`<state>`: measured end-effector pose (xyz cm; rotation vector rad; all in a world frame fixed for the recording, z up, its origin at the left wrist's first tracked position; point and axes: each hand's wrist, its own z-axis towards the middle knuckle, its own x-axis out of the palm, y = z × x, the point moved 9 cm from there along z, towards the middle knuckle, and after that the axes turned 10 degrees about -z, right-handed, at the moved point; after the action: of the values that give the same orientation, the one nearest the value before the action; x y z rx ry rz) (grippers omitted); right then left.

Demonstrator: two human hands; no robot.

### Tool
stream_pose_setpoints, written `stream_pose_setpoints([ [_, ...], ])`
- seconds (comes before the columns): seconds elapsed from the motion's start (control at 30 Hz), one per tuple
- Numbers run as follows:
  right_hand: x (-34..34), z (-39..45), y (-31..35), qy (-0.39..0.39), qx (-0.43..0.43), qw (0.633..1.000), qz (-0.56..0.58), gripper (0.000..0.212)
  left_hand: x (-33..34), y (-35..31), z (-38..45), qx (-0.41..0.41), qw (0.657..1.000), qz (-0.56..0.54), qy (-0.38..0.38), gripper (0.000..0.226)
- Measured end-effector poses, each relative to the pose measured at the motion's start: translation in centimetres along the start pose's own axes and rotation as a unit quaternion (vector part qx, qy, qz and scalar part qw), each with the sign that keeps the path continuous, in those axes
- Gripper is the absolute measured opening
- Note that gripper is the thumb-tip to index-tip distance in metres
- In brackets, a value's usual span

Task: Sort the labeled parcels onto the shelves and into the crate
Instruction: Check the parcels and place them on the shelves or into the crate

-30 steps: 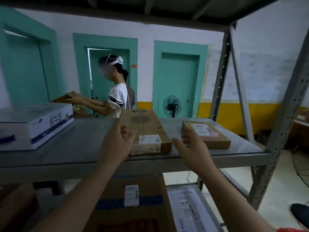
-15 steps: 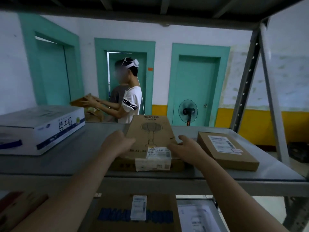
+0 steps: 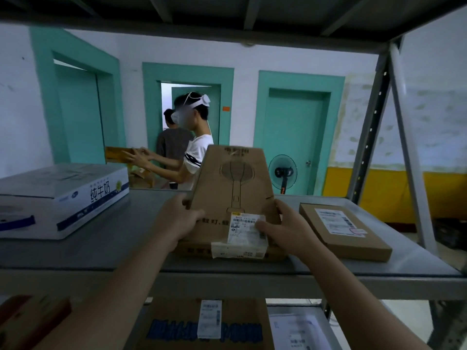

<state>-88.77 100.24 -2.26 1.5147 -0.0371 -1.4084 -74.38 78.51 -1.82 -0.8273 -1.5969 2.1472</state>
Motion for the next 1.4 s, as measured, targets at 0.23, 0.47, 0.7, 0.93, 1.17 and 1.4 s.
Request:
stream_pose_setpoints([
  [0.23,-3.9,-2.3,1.2,-0.074,-0.048,0.993,0.075,0.080,-0.9,-3.9,-1.9,0.112,0.991,-0.049,0.050,0.065],
  [0.47,-6.6,-4.7,2.3,-0.101,-0.101,0.988,0.057,0.083,-1.5,-5.1,-3.8,0.166,0.977,-0.081,0.109,0.071],
  [0.7,-7.4,-6.6,2.4,-0.099,-0.130,0.982,0.090,0.085,-2.5,-6.1,-5.7,0.202,0.970,-0.082,0.104,0.074],
  [0.93,-7.7,-7.9,2.9,-0.108,-0.158,0.977,0.098,0.085,-3.6,-6.9,-7.3,0.228,0.966,-0.077,0.098,0.072],
  [1.17,-8.3,-8.5,3.9,-0.119,-0.186,0.969,0.114,0.085,-4.6,-6.9,-7.6,0.236,0.965,-0.071,0.086,0.078],
  [1.4,-8.1,-8.4,4.4,-0.110,-0.202,0.967,0.112,0.083,-5.3,-7.5,-8.0,0.251,0.962,-0.072,0.074,0.076],
])
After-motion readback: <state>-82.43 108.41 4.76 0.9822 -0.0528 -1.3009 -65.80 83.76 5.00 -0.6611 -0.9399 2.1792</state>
